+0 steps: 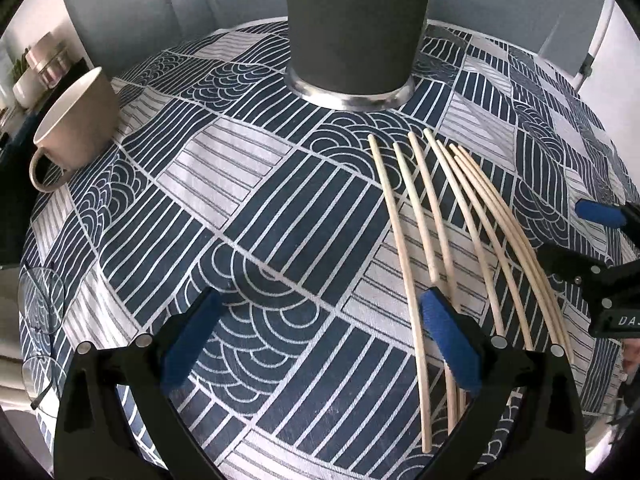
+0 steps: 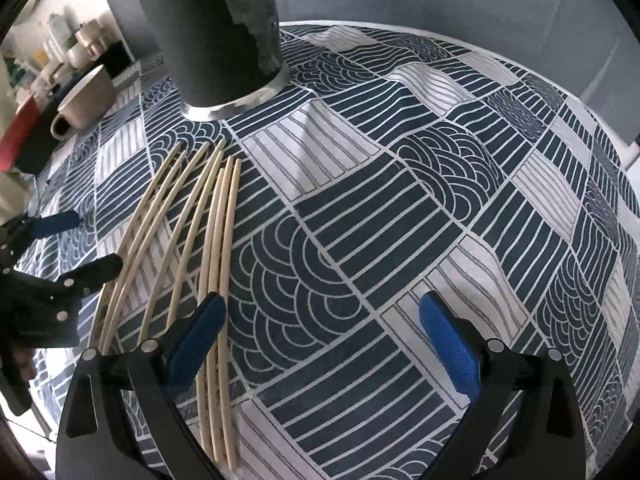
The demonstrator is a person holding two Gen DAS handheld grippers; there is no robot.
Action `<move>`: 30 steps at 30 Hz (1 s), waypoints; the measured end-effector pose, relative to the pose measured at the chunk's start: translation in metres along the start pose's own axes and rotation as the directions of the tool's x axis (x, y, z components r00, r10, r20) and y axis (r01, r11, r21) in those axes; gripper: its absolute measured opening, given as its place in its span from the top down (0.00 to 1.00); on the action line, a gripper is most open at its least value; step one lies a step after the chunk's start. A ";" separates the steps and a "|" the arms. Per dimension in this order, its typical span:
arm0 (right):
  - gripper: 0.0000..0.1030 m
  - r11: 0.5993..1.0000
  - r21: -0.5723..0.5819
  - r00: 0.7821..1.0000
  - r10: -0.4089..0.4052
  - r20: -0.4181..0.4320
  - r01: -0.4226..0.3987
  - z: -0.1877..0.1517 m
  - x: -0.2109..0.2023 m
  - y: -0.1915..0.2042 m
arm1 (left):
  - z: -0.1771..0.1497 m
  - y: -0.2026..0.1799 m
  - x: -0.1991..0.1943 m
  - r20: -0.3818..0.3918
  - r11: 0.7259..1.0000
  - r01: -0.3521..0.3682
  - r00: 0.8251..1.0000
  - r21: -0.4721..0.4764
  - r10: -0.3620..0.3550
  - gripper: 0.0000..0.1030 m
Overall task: Organize utensils
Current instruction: 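Move both tools back down toward the remaining chopsticks on the cloth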
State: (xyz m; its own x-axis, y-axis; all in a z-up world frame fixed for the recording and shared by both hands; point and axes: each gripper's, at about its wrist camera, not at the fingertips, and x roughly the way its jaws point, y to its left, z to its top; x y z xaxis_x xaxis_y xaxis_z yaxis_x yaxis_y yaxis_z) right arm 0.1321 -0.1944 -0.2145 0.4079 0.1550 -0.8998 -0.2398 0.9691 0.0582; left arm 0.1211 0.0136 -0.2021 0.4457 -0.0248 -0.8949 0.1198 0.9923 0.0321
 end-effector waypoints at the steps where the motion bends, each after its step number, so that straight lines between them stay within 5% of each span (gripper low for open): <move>1: 0.10 1.000 -0.002 1.000 -0.006 -0.001 0.006 0.001 0.000 0.001 | 0.000 0.001 0.000 0.000 1.000 -0.002 1.000 -0.004 0.002 0.05; 17: 0.10 1.000 -0.020 1.000 0.013 -0.012 -0.013 0.013 0.001 0.010 | 0.003 0.001 0.002 -0.020 1.000 -0.013 1.000 -0.011 0.012 0.04; 30: 0.09 0.997 -0.064 0.998 -0.049 -0.042 0.046 0.014 0.004 0.014 | 0.005 0.001 0.003 -0.057 0.999 -0.026 0.998 -0.034 0.024 0.04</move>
State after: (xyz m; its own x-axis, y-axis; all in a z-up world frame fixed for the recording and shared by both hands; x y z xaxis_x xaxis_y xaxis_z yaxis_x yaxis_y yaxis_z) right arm 0.1429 -0.1773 -0.2112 0.3815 0.0992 -0.9190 -0.2768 0.9609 -0.0112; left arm 0.1267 0.0139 -0.2026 0.3969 0.0063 -0.9178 0.0774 0.9962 0.0403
